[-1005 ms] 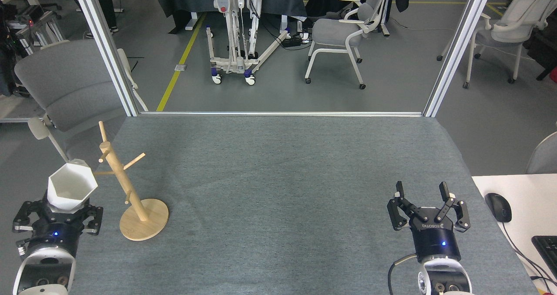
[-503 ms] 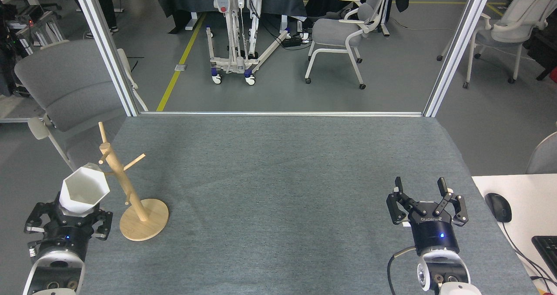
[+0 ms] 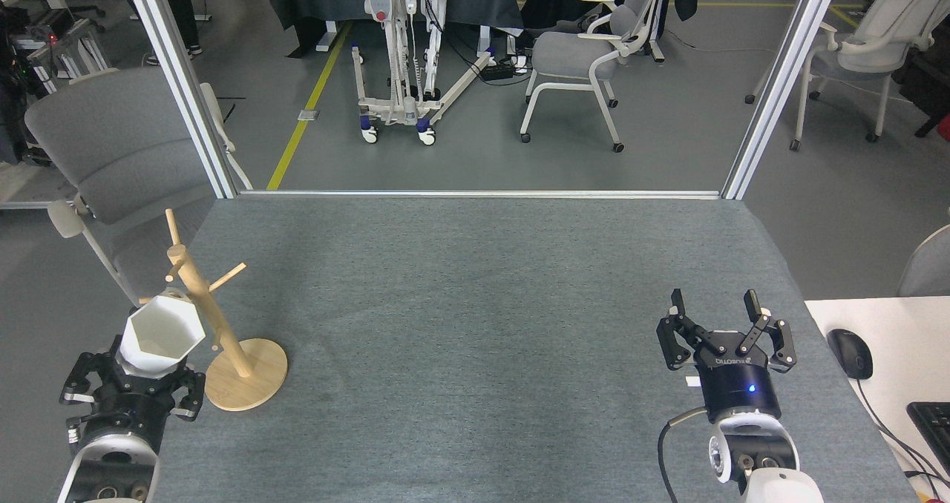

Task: Hang cup on storage rack
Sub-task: 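Release the cup on the peg and pull the left gripper back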

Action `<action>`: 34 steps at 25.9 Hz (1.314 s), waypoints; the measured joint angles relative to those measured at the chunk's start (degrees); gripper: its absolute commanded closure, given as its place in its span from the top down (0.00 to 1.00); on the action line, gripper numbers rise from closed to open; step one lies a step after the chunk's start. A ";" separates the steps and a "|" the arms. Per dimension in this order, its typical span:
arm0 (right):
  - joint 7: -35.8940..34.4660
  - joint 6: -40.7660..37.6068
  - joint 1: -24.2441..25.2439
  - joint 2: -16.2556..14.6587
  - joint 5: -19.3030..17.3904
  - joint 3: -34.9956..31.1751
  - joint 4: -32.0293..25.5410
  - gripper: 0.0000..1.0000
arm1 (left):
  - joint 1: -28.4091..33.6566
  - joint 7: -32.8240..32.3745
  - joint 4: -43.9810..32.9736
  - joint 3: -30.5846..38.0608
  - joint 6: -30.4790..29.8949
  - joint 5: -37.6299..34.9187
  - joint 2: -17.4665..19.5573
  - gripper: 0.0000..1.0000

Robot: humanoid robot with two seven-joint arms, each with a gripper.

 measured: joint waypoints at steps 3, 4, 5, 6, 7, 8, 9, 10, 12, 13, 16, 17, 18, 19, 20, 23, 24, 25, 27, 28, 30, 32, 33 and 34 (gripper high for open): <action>0.02 -0.02 -0.11 0.06 0.00 0.00 0.05 0.99 | 0.20 0.62 -0.01 0.01 0.00 0.12 -0.79 0.98; 0.03 -0.02 -0.12 0.10 0.00 0.00 0.09 0.99 | 0.29 0.87 -0.07 0.02 -0.07 0.21 -0.98 0.98; 0.03 -0.02 -0.13 0.13 0.00 0.00 0.12 0.99 | 0.40 0.92 -0.11 0.06 -0.16 0.31 -1.11 0.98; 0.03 -0.02 -0.13 0.16 0.00 0.00 0.17 0.99 | 0.50 0.93 -0.15 0.11 -0.19 0.41 -1.22 0.98; 0.03 -0.02 -0.13 0.18 0.00 0.00 0.22 0.99 | 0.70 0.99 -0.17 0.19 -0.23 0.47 -1.30 0.98; 0.03 -0.02 -0.12 0.18 0.00 0.00 0.27 0.99 | 0.98 1.01 -0.16 0.30 -0.24 0.55 -1.35 0.98; 0.03 -0.02 -0.12 0.19 0.00 0.00 0.33 0.99 | 1.34 1.01 -0.13 0.41 -0.32 0.60 -1.38 0.99; 0.03 -0.02 -0.10 0.19 0.00 0.00 0.35 0.99 | 1.78 1.07 -0.10 0.54 -0.37 0.64 -1.40 0.99; 0.03 -0.02 -0.05 0.19 0.00 0.00 0.42 0.99 | 3.22 1.10 0.02 0.91 -0.47 0.70 -1.41 0.99; 0.03 -0.02 -0.05 0.20 0.00 0.00 0.42 0.99 | 4.05 1.29 0.12 1.07 -0.55 0.73 -1.41 0.99; 0.04 -0.02 -0.05 0.21 -0.05 0.00 0.44 0.99 | 7.02 2.79 0.80 1.36 -0.66 0.87 -1.40 0.99; 0.04 -0.02 -0.05 0.22 -0.06 0.00 0.44 0.99 | 7.85 3.43 1.02 1.41 -0.66 1.08 -1.43 0.99; 0.04 -0.02 -0.05 0.26 -0.07 0.00 0.44 0.99 | 8.75 4.08 1.22 1.41 -0.66 1.55 -1.47 0.99; 0.08 -0.02 -0.04 0.33 -0.08 0.00 0.44 0.99 | 9.67 4.79 1.34 1.33 -0.69 2.37 -1.52 0.99; 0.09 -0.02 0.02 0.37 -0.08 0.00 0.44 0.99 | 10.31 5.45 1.37 1.18 -0.70 3.43 -1.63 0.99; 0.13 -0.02 0.16 0.54 -0.09 -0.03 0.44 0.99 | 11.22 6.65 1.27 -0.04 -1.36 8.19 -3.27 0.99; 0.19 0.01 0.19 0.57 -0.11 -0.06 0.47 0.99 | 10.98 6.83 1.17 -0.83 -1.69 9.95 -4.37 0.99; 0.47 0.06 0.22 0.59 -0.12 -0.09 0.62 0.99 | 10.39 6.87 1.16 -1.75 -2.30 11.22 -5.52 0.99; 1.73 0.16 0.20 0.62 -0.15 -0.16 1.12 0.99 | 8.44 7.18 1.18 -3.94 -3.15 12.93 -8.87 0.99; 2.46 0.18 0.15 0.63 -0.17 -0.18 1.44 0.99 | 7.40 7.21 1.24 -4.84 -3.32 13.43 -10.54 0.99; 3.70 0.19 -0.01 0.63 -0.22 -0.22 1.94 0.99 | 5.23 7.52 1.33 -7.08 -3.88 14.00 -13.92 0.99; 4.52 0.22 -0.08 0.63 -0.24 -0.25 2.24 0.99 | 3.26 8.61 1.47 -10.03 -3.85 14.31 -15.82 0.99; 4.69 0.23 -0.11 0.65 -0.25 -0.25 2.32 0.99 | 2.23 9.14 1.69 -12.06 -3.74 14.43 -16.63 0.99; 4.83 0.30 -0.14 0.66 -0.26 -0.26 2.35 0.99 | 1.24 9.69 1.89 -13.95 -3.45 14.57 -17.00 0.99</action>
